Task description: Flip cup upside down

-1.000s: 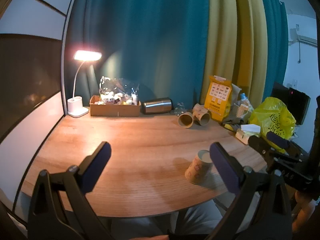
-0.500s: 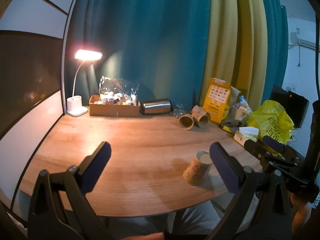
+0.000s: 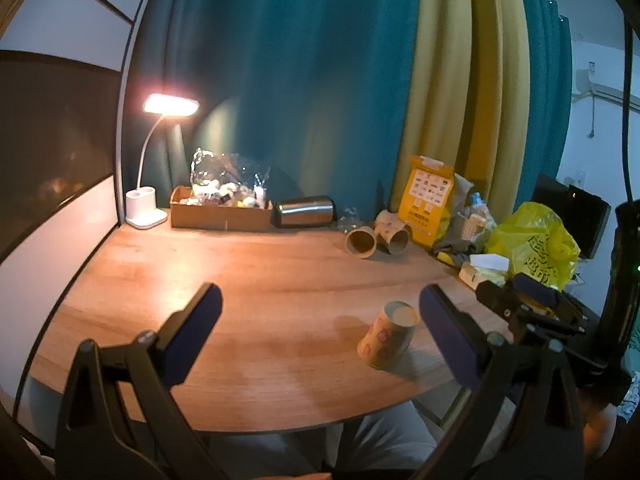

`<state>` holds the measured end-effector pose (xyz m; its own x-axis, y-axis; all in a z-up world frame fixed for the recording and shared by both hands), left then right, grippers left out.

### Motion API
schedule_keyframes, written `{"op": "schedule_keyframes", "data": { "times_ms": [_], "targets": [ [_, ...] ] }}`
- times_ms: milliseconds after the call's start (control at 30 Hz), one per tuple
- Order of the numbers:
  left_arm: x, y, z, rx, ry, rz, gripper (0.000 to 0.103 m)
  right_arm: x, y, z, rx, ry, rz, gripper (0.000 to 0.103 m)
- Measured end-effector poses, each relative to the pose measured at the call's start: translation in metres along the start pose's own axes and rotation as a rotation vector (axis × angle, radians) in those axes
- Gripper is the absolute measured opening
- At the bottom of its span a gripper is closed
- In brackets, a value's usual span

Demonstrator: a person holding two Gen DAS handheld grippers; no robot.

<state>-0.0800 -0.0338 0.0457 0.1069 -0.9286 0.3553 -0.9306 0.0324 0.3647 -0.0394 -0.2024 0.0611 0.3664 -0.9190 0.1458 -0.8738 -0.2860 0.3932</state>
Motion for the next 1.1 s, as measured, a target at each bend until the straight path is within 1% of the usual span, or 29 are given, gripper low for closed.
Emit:
{"op": "schedule_keyframes", "data": {
  "times_ms": [233, 700, 1000, 1100],
  "targets": [
    [-0.001, -0.002, 0.001, -0.014, 0.008, -0.020, 0.100, -0.001, -0.004, 0.003, -0.010, -0.004, -0.005, 0.086],
    [0.000, -0.006, 0.005, -0.017, -0.009, -0.012, 0.100, -0.003, -0.007, 0.006, -0.018, -0.003, -0.009, 0.086],
    [-0.003, -0.013, 0.008, -0.032, 0.008, -0.018, 0.100, -0.005, -0.013, 0.010, -0.037, -0.006, -0.013, 0.086],
    [-0.007, -0.020, 0.011, -0.053, 0.021, -0.026, 0.100, -0.006, -0.019, 0.013, -0.054, -0.008, -0.021, 0.086]
  ]
}}
Point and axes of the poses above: each gripper's, at about its wrist camera, not at the fingertips, and y roughly against the way its jaws point, x to its right, z to its underside, the point moved 2 cm from there along -y, roughly the way its jaws point, and after that the axes turned 11 degrees about y, right-handed, at the moved point
